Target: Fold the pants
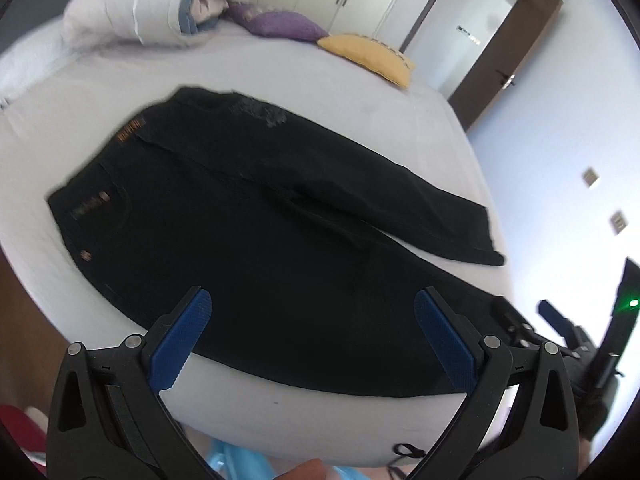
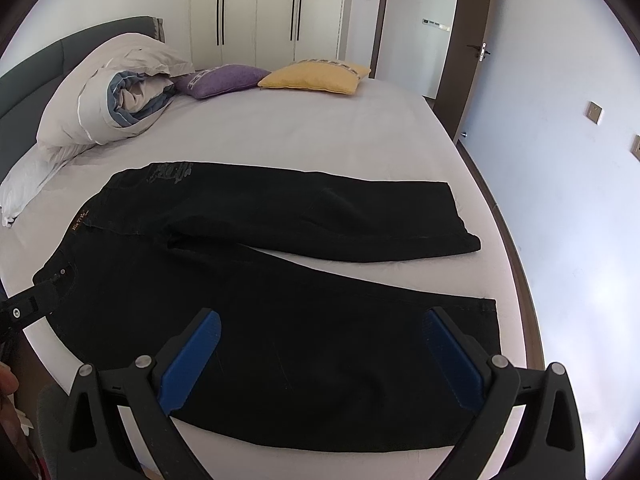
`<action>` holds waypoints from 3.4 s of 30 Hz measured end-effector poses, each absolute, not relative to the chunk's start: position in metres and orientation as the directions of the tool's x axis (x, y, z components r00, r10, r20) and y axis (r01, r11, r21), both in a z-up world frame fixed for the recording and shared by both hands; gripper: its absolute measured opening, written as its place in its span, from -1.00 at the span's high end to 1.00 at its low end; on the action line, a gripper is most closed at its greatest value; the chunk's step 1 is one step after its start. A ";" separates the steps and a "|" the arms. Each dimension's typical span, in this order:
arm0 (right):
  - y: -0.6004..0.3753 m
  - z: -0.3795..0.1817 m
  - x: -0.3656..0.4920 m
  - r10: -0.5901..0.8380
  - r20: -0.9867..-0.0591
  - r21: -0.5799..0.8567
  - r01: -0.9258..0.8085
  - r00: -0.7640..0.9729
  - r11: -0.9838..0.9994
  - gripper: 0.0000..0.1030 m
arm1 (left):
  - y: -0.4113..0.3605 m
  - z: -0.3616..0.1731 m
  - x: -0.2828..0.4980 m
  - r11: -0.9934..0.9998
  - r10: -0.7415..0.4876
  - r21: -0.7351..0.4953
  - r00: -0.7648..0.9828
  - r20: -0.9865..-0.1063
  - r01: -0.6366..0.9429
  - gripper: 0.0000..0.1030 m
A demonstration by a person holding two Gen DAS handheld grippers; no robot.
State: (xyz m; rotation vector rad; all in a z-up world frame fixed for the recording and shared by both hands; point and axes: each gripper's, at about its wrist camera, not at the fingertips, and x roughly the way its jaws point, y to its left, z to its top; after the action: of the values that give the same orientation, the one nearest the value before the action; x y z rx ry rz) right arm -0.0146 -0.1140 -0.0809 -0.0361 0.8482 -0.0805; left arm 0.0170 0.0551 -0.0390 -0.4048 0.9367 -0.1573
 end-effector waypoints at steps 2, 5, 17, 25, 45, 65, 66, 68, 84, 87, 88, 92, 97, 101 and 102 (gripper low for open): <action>-0.115 -0.083 -0.007 -0.080 -0.750 -0.064 0.047 0.657 0.997 -1.00 | 0.070 -0.052 0.029 0.840 -0.410 -0.535 0.544 -0.732 -0.086 -1.00; -0.118 -0.084 0.009 -0.065 -0.746 -0.062 0.029 0.663 0.998 -1.00 | 0.093 -0.060 0.041 0.734 -0.464 -0.661 0.594 -0.657 -0.157 -1.00; -0.121 -0.081 0.134 0.355 -0.701 0.131 -0.378 0.619 0.917 -1.00 | 0.159 -0.022 0.227 0.705 -0.427 -0.686 0.664 -0.615 -0.182 -0.99; -0.118 -0.095 0.225 0.526 -0.694 0.151 -0.614 0.493 0.775 -1.00 | 0.124 -0.038 0.356 0.988 -0.090 -0.007 0.542 -0.836 0.153 -1.00; -0.115 -0.167 0.336 0.609 -0.737 0.233 -0.734 0.295 0.638 -0.45 | 0.149 -0.195 0.488 0.795 0.006 0.177 0.285 -0.958 0.580 -0.22; -0.058 -0.180 0.379 0.530 -0.815 0.159 -0.788 0.235 0.595 0.03 | 0.166 -0.141 0.456 0.832 -0.096 0.199 0.488 -0.868 0.517 0.79; -0.053 -0.182 0.383 0.522 -0.821 0.154 -0.791 0.231 0.592 0.03 | 0.166 -0.137 0.447 0.830 -0.100 0.206 0.501 -0.860 0.518 0.79; -0.042 -0.187 0.391 0.499 -0.838 0.142 -0.794 0.221 0.591 0.04 | 0.165 -0.125 0.425 0.829 -0.101 0.219 0.522 -0.847 0.515 0.79; -0.016 -0.202 0.396 0.425 -0.886 0.108 -0.811 0.184 0.575 0.89 | 0.158 -0.104 0.375 0.827 -0.133 0.222 0.564 -0.815 0.516 0.79; -0.016 -0.195 0.388 0.423 -0.880 0.079 -0.813 0.214 0.576 0.92 | 0.157 -0.100 0.368 0.831 -0.136 0.221 0.573 -0.808 0.510 0.79; -0.016 -0.192 0.385 0.424 -0.876 0.070 -0.812 0.227 0.580 0.92 | 0.156 -0.097 0.365 0.833 -0.138 0.220 0.575 -0.806 0.508 0.79; -0.010 -0.181 0.368 0.442 -0.861 0.059 -0.814 0.252 0.578 0.93 | 0.156 -0.086 0.350 0.836 -0.144 0.219 0.587 -0.797 0.503 0.79; 0.008 -0.168 0.347 0.457 -0.849 0.048 -0.824 0.264 0.564 0.93 | 0.158 -0.074 0.324 0.840 -0.139 0.227 0.599 -0.788 0.493 0.79; 0.012 -0.158 0.319 0.445 -0.849 -0.004 -0.844 0.287 0.537 0.93 | 0.167 -0.064 0.292 0.844 -0.127 0.237 0.609 -0.783 0.481 0.79; 0.013 -0.156 0.311 0.442 -0.849 -0.013 -0.847 0.291 0.532 0.93 | 0.169 -0.065 0.285 0.842 -0.119 0.246 0.611 -0.783 0.480 0.79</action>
State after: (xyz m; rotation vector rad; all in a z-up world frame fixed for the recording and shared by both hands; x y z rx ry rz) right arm 0.3114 0.0134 -0.1558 -0.5213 0.9165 0.9124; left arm 0.2850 0.1686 -0.0645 0.4638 0.8492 -0.3602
